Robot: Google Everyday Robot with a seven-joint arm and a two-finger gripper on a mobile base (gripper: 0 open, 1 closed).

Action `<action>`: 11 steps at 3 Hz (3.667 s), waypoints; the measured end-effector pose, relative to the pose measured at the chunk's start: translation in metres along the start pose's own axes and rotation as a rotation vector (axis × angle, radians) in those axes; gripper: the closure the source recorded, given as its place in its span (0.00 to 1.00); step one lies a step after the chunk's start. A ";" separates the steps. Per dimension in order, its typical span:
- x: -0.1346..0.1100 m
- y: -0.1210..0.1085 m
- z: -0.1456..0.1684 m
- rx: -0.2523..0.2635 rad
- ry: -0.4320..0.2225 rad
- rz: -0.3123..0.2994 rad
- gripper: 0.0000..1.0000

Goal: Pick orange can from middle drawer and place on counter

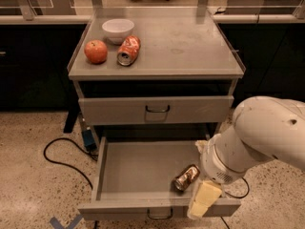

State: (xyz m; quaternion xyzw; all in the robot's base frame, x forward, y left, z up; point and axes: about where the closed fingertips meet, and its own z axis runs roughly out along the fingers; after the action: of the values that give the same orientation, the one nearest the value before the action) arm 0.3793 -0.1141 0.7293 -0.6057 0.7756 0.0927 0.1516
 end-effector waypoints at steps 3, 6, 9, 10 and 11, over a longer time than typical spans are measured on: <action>0.058 -0.064 0.030 0.230 0.302 0.071 0.00; 0.122 -0.131 0.023 0.255 0.231 0.152 0.00; 0.114 -0.211 0.000 0.278 0.179 0.028 0.00; 0.094 -0.208 0.040 0.210 0.176 -0.099 0.00; 0.062 -0.186 0.118 0.091 0.162 -0.287 0.00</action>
Offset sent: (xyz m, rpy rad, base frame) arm 0.0782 -0.1115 -0.0614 -0.5969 -0.2014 -0.2318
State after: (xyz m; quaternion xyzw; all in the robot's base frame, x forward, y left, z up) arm 0.5605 -0.1786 0.6045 -0.7082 0.6942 -0.0144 0.1277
